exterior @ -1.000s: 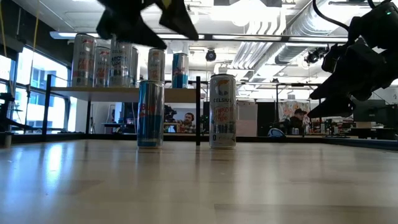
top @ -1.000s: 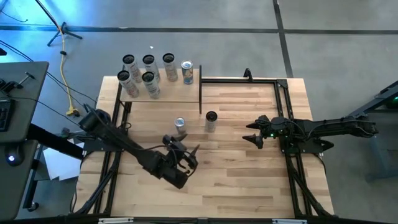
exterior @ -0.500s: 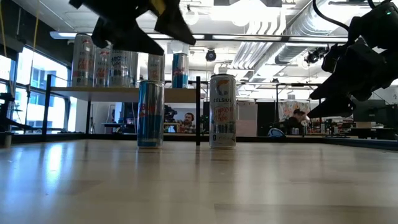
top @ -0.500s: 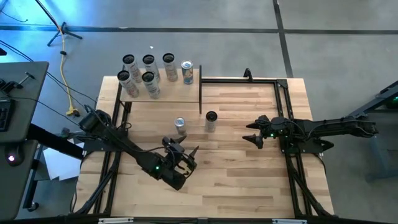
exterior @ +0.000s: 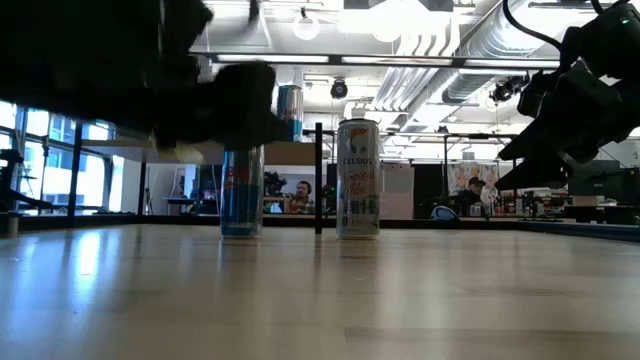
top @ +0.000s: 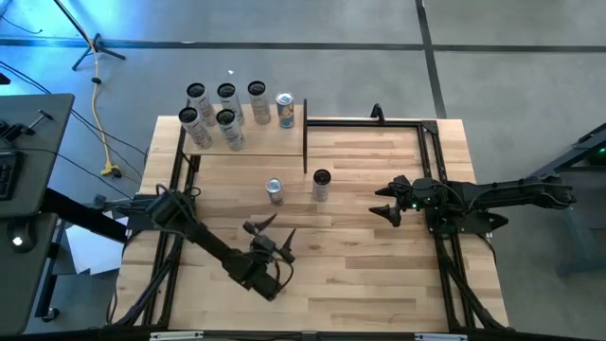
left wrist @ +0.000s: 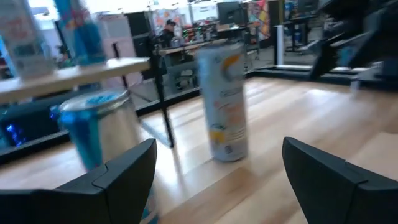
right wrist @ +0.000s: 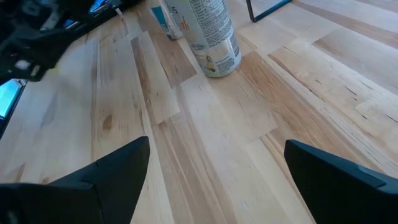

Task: Place canned beverage on shelf
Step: Put the blue soda can on the shelf aligned with the other blue soda can

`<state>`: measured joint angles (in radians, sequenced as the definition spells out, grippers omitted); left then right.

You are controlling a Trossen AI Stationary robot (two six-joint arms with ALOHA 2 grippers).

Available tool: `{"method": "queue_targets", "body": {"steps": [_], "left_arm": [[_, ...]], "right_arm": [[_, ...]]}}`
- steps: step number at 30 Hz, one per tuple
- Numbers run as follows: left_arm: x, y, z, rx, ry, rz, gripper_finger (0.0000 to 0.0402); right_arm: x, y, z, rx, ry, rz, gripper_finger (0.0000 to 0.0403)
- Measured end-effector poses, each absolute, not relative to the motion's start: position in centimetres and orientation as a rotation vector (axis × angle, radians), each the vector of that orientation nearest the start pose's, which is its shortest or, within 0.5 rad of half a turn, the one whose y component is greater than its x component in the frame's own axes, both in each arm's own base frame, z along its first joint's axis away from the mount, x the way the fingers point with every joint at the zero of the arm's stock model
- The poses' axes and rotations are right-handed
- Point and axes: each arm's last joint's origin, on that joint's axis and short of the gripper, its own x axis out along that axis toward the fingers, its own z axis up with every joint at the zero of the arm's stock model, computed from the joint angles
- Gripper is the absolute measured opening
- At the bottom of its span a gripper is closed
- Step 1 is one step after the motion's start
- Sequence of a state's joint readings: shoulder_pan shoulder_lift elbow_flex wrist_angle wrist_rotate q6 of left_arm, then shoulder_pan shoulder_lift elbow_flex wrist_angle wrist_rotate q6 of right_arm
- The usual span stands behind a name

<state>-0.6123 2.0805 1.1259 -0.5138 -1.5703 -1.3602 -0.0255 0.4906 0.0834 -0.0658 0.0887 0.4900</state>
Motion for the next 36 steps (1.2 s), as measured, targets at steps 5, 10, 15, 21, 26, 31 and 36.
{"method": "queue_targets", "body": {"steps": [5,10,15,21,26,31,36], "left_arm": [[30.0,-15.1,10.0,0.034,0.017,1.018,0.0316],[29.8,-13.6,10.1,0.004,0.005,1.056,0.0312],[29.4,-14.0,9.9,-0.097,0.071,1.062,0.031],[27.9,-13.8,10.2,-0.099,0.124,1.085,0.031],[27.5,-12.6,10.7,-0.086,0.117,1.131,0.031],[27.9,-11.7,10.8,-0.071,0.066,1.136,0.031],[28.4,-10.6,10.9,-0.063,0.051,1.165,0.031]], "right_arm": [[12.2,-0.6,14.2,0.465,0.44,-0.227,0.036],[12.2,-0.6,14.2,0.465,0.441,-0.227,0.036],[12.2,-0.6,14.2,0.465,0.441,-0.228,0.036],[12.2,-0.6,14.2,0.464,0.441,-0.228,0.036],[12.2,-0.6,14.2,0.463,0.44,-0.232,0.036],[12.2,-0.6,14.2,0.463,0.44,-0.231,0.036],[12.2,-0.6,14.2,0.464,0.44,-0.231,0.036]]}}
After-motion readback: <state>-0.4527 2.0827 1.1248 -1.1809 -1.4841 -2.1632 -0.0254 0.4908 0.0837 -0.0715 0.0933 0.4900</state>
